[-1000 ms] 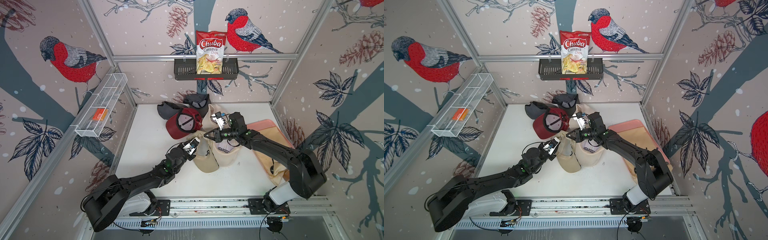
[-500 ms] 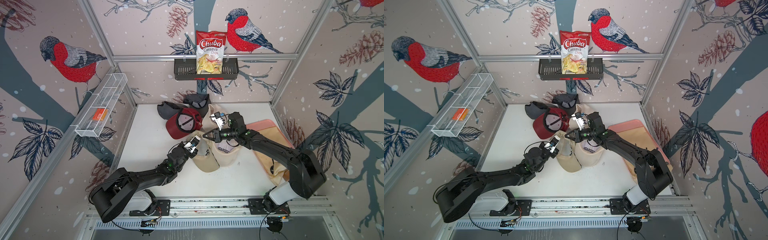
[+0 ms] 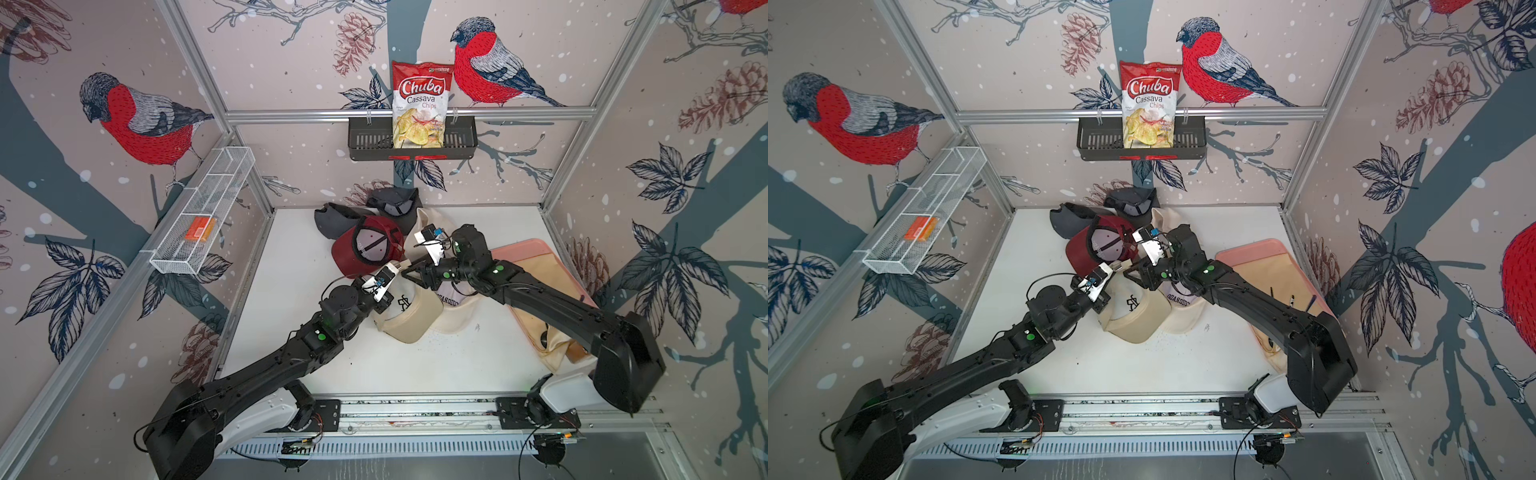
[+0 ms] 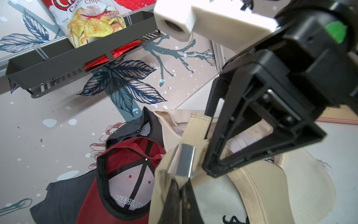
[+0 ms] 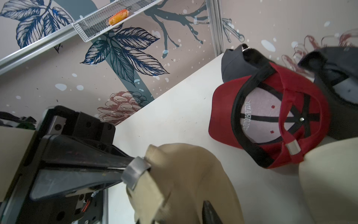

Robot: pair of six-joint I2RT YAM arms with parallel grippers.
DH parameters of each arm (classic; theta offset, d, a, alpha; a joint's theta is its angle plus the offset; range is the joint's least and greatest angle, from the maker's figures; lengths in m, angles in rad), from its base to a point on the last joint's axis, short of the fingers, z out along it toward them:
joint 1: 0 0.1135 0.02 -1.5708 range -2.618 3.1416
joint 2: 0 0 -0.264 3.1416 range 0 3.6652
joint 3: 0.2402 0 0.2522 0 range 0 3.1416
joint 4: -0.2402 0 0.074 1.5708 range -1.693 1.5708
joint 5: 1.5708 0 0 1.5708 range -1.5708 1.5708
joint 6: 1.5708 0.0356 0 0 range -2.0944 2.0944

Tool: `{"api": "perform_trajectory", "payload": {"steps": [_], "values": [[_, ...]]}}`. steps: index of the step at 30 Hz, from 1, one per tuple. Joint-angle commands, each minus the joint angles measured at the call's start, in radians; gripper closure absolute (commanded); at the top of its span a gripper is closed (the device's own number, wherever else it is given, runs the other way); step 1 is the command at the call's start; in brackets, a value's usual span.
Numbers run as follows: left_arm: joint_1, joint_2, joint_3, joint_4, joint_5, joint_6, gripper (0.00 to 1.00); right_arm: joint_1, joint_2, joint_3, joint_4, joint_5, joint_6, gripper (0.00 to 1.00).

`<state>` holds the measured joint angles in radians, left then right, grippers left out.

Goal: Open the adjustable buckle of the baseball cap
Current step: Open the adjustable buckle on the baseball cap.

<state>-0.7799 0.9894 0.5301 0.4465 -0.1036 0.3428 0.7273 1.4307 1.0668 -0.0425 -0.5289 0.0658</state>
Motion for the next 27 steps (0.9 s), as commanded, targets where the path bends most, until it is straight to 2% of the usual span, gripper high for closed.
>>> {"api": "perform_trajectory", "payload": {"steps": [1,8,13,16,22,24,27], "values": [[0.000,-0.006,0.030,-0.104,0.059,-0.024,1.00,0.024,-0.051,-0.069,0.150,0.171,-0.084,0.54],[0.001,0.003,0.073,-0.143,0.083,-0.037,1.00,0.022,-0.141,-0.253,0.397,0.272,-0.085,0.55],[0.001,0.013,0.087,-0.145,0.104,-0.054,1.00,0.023,-0.143,-0.287,0.466,0.239,-0.089,0.61],[0.001,0.022,0.091,-0.148,0.108,-0.057,1.00,0.029,-0.142,-0.292,0.505,0.196,-0.083,0.67],[0.018,0.033,0.094,-0.114,0.137,-0.106,1.00,0.006,-0.161,-0.313,0.519,0.168,-0.020,0.96],[0.024,0.040,0.102,-0.113,0.146,-0.117,1.00,-0.008,-0.173,-0.334,0.538,0.171,0.009,1.00],[0.028,0.048,0.113,-0.123,0.154,-0.131,0.98,-0.010,-0.203,-0.343,0.545,0.182,0.046,1.00]]}}
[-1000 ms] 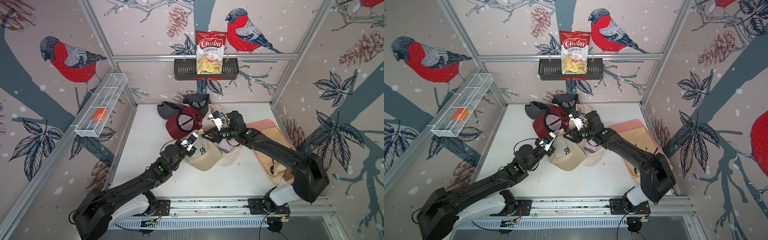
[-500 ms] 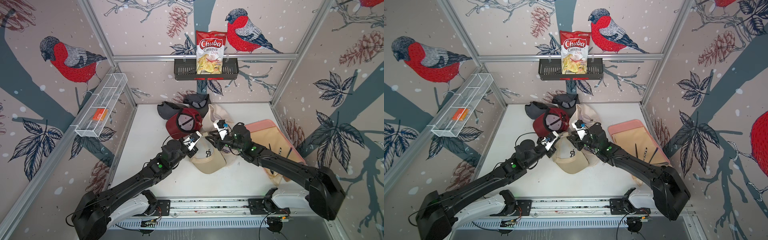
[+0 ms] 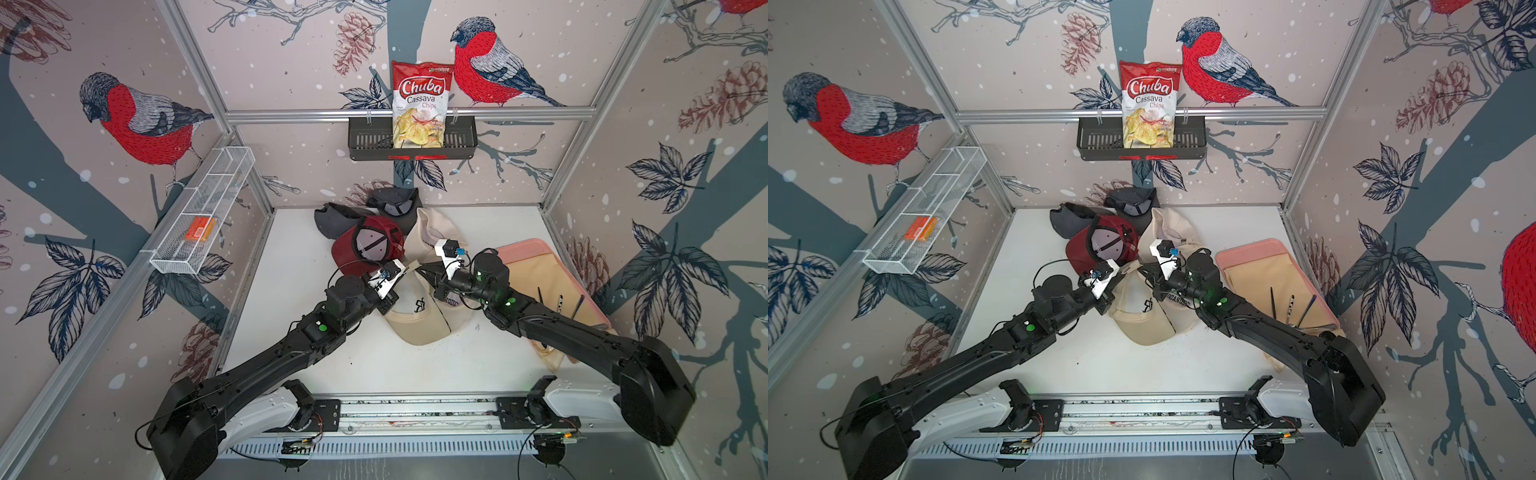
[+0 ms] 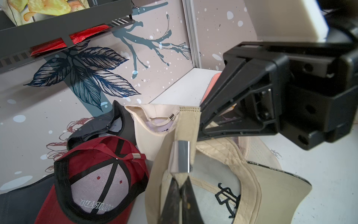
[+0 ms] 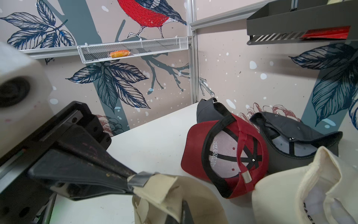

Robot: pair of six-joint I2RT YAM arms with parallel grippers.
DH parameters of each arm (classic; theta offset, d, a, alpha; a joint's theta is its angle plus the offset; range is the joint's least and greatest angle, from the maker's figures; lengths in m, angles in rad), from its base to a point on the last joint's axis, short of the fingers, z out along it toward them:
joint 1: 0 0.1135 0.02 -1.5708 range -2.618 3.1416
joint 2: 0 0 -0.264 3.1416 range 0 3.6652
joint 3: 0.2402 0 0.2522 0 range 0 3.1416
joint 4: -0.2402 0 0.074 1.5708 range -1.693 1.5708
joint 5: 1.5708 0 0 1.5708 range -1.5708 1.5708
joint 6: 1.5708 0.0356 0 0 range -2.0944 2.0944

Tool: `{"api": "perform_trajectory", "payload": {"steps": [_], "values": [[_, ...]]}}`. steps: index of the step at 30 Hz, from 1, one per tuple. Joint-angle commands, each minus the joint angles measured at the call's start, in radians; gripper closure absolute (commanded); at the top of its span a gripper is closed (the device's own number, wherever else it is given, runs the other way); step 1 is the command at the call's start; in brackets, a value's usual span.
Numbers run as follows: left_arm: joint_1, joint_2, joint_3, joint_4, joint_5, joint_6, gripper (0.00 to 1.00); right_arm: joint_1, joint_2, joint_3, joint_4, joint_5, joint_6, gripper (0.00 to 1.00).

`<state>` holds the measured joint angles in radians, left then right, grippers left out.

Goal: Open the adjustable buckle of the baseball cap
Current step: Open the adjustable buckle on the baseball cap.

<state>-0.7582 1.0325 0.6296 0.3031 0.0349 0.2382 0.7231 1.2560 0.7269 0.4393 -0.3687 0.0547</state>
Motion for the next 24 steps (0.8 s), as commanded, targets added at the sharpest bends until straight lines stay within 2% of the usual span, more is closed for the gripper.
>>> {"api": "perform_trajectory", "payload": {"steps": [1,5,10,20,24], "values": [[0.007,0.003,0.022,0.011,0.021,-0.033,0.96,-0.005,-0.030,0.004,0.051,0.023,0.069,1.00],[0.007,-0.011,0.086,-0.045,0.060,-0.072,0.78,0.007,-0.032,0.037,-0.014,0.039,0.070,1.00],[0.007,0.006,0.162,-0.118,0.097,-0.066,0.65,0.010,-0.033,0.051,-0.028,0.048,0.078,1.00],[0.007,0.115,0.237,-0.092,0.158,-0.088,0.59,0.026,-0.025,0.070,-0.067,0.068,0.059,1.00],[0.007,0.167,0.268,-0.069,0.171,-0.105,0.60,0.042,-0.021,0.076,-0.084,0.086,0.042,1.00]]}}
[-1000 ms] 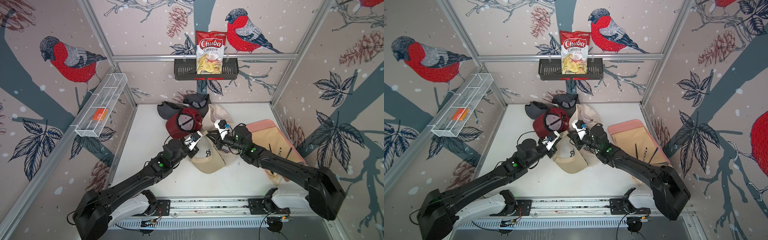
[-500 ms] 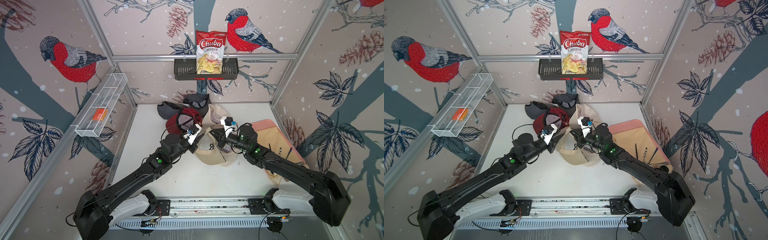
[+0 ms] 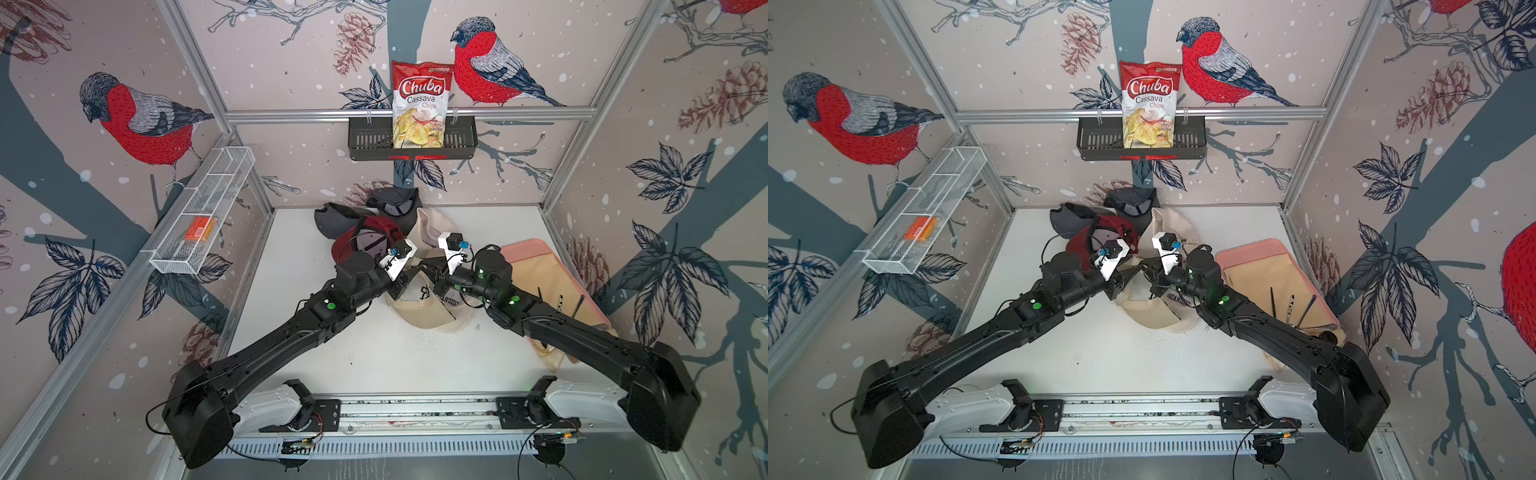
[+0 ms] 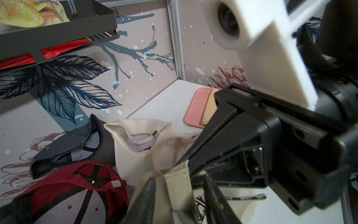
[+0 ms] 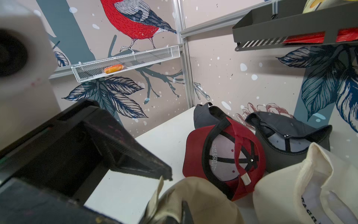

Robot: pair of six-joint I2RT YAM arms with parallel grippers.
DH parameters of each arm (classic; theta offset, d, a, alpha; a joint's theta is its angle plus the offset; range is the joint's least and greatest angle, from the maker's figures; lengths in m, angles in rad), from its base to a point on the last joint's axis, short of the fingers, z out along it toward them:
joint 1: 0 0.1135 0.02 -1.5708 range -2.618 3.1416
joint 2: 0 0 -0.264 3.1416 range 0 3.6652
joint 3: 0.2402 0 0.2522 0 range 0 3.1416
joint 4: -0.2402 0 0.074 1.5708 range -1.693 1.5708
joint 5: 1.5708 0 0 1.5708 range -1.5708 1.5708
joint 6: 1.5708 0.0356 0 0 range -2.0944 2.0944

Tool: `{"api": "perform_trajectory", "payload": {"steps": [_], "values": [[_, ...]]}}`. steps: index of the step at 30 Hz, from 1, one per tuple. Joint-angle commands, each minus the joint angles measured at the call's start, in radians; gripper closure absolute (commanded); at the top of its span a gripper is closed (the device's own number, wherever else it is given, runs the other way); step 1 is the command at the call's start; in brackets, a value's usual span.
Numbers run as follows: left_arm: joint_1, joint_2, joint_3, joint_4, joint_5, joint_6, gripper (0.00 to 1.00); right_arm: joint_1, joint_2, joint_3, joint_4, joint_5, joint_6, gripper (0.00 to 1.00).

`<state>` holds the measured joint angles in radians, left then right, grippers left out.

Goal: Open the adjustable buckle of the baseball cap
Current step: Open the adjustable buckle on the baseball cap.

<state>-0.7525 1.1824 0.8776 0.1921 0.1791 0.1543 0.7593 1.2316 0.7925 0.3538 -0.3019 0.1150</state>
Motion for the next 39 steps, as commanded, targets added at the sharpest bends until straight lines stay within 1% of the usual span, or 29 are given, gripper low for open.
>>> {"api": "perform_trajectory", "payload": {"steps": [1,7,10,13,20,24,27,28,29,30,31,33,36,38,39], "values": [[0.001,0.024,0.024,0.046,0.028,-0.025,0.65,0.006,0.003,0.009,0.001,0.021,-0.018,1.00],[0.003,0.014,-0.001,0.090,0.027,-0.040,0.86,0.006,0.005,0.004,0.002,0.032,-0.014,1.00],[0.005,0.005,-0.014,0.099,0.025,-0.044,0.94,0.004,0.011,0.008,0.002,0.030,-0.012,1.00],[0.010,-0.005,-0.025,0.114,0.025,-0.052,1.00,0.004,0.015,0.010,0.001,0.032,-0.010,1.00],[0.042,-0.049,-0.063,0.149,-0.003,-0.096,1.00,-0.035,0.007,0.010,-0.004,0.037,0.036,1.00],[0.074,-0.114,-0.132,0.206,-0.018,-0.143,1.00,-0.069,-0.003,0.005,-0.008,0.031,0.073,1.00],[0.077,-0.123,-0.145,0.212,-0.015,-0.147,1.00,-0.071,0.005,0.010,-0.007,0.019,0.081,1.00],[0.076,-0.117,-0.142,0.213,-0.008,-0.150,0.96,-0.070,0.012,0.014,-0.007,0.014,0.088,1.00],[0.076,-0.111,-0.138,0.214,-0.004,-0.150,0.88,-0.069,0.017,0.021,-0.007,0.010,0.091,1.00],[0.077,-0.105,-0.133,0.215,-0.004,-0.153,0.72,-0.067,0.017,0.029,-0.011,0.006,0.096,1.00],[0.076,-0.101,-0.128,0.216,-0.003,-0.154,0.60,-0.067,0.029,0.037,-0.015,0.003,0.100,1.00],[0.076,-0.104,-0.122,0.211,-0.016,-0.152,0.50,-0.070,0.049,0.048,-0.023,0.002,0.111,1.00],[0.076,-0.142,-0.133,0.187,-0.070,-0.144,0.45,-0.085,0.054,0.055,-0.028,-0.010,0.140,1.00],[0.077,-0.184,-0.159,0.179,-0.105,-0.144,0.45,-0.099,0.054,0.053,-0.023,-0.028,0.162,1.00],[0.079,-0.208,-0.177,0.176,-0.114,-0.147,0.47,-0.107,0.055,0.052,-0.019,-0.034,0.174,1.00]]}}
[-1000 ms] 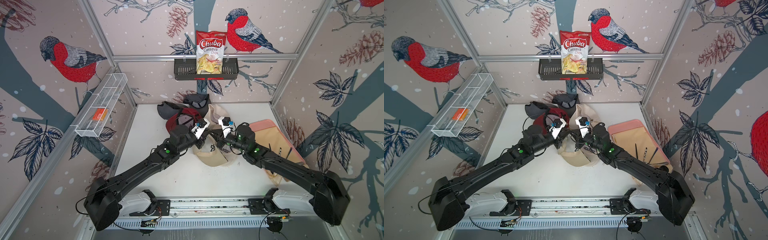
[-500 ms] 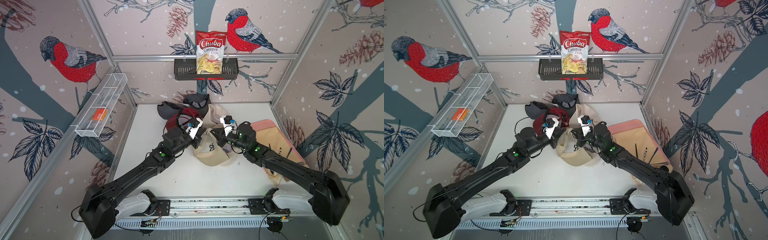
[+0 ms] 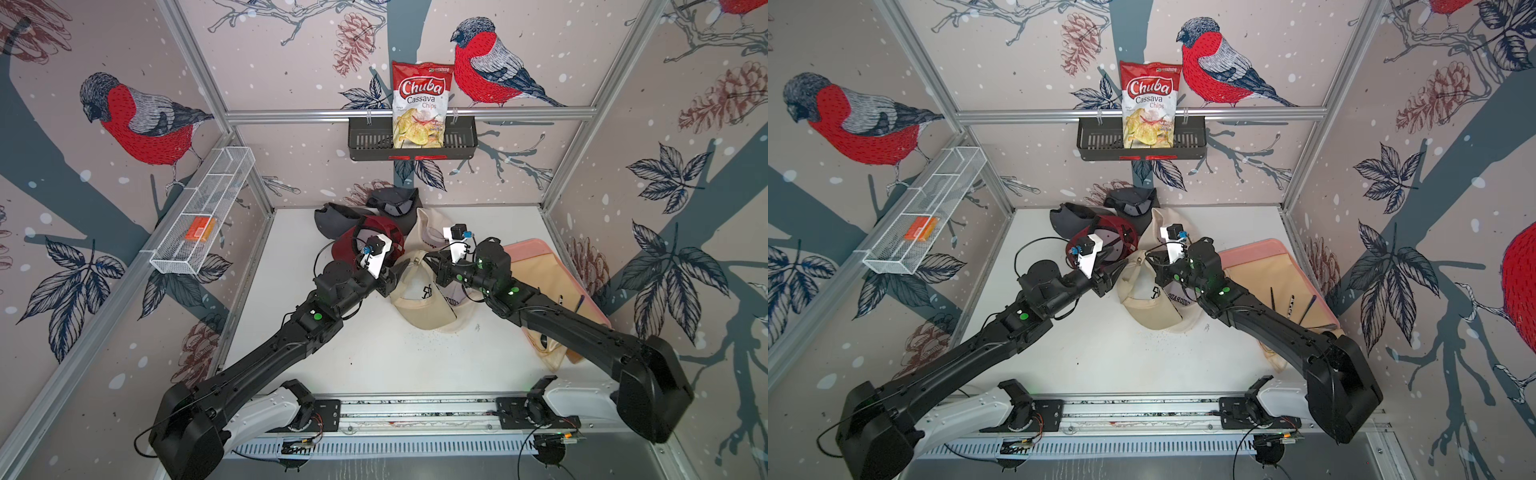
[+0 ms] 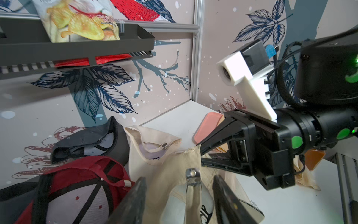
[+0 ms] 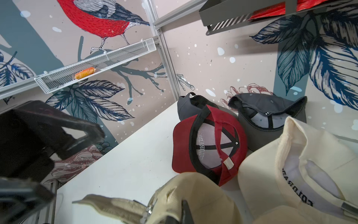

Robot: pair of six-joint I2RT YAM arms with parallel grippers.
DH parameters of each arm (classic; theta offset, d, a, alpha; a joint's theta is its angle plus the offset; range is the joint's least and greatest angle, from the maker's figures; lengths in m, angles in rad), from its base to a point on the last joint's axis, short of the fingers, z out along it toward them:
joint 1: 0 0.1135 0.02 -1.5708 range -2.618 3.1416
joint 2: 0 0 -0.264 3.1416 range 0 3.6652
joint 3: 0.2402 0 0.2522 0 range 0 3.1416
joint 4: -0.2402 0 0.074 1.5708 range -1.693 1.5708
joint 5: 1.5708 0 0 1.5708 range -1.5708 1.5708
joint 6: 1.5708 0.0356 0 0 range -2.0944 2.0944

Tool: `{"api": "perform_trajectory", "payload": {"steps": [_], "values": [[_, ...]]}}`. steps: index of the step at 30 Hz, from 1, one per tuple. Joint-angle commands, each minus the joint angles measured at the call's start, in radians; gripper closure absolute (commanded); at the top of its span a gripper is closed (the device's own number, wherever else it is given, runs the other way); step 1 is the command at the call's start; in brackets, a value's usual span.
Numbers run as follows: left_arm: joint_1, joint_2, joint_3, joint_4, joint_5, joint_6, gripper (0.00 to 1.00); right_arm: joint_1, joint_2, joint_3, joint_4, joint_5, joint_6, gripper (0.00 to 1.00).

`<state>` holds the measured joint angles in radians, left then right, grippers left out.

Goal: Open the adjustable buckle of the baseball cap
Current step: Open the adjustable buckle on the baseball cap, then pull the adjustable strap on the baseball cap.

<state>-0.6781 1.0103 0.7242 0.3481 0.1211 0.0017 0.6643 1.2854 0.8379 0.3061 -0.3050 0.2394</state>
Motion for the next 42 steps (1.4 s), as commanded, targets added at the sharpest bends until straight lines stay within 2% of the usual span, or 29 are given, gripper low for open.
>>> {"api": "perform_trajectory", "payload": {"steps": [1,5,8,14,20,24,33,35,37,40,42], "values": [[0.008,-0.057,-0.041,0.013,-0.060,0.001,0.50,-0.018,0.000,0.005,0.034,-0.042,0.057,1.00],[0.008,-0.115,-0.110,-0.017,-0.049,-0.029,0.63,-0.035,0.005,0.008,0.046,-0.074,0.085,1.00],[0.005,-0.130,-0.161,0.015,-0.013,-0.062,0.64,-0.037,0.012,0.021,0.042,-0.091,0.090,1.00],[-0.011,-0.044,-0.173,0.085,0.042,-0.060,0.58,-0.037,0.018,0.042,0.031,-0.112,0.099,1.00],[-0.045,0.084,-0.130,0.169,0.090,-0.030,0.48,-0.037,0.015,0.044,0.018,-0.133,0.108,1.00],[-0.050,0.168,-0.082,0.186,0.114,-0.024,0.46,-0.035,0.012,0.040,0.019,-0.142,0.118,1.00],[-0.051,0.251,-0.057,0.218,0.073,-0.002,0.45,-0.025,0.003,0.038,0.013,-0.170,0.111,1.00],[-0.051,0.259,-0.050,0.225,0.066,-0.002,0.55,-0.024,0.002,0.037,0.013,-0.174,0.106,1.00],[-0.050,0.263,-0.041,0.210,0.064,0.004,0.71,-0.023,0.001,0.037,0.010,-0.175,0.102,1.00],[-0.051,0.254,-0.036,0.173,0.060,0.016,0.91,-0.025,-0.003,0.044,-0.007,-0.174,0.091,1.00],[-0.051,0.237,-0.040,0.156,0.058,0.021,1.00,-0.025,-0.003,0.049,-0.021,-0.174,0.081,1.00]]}}
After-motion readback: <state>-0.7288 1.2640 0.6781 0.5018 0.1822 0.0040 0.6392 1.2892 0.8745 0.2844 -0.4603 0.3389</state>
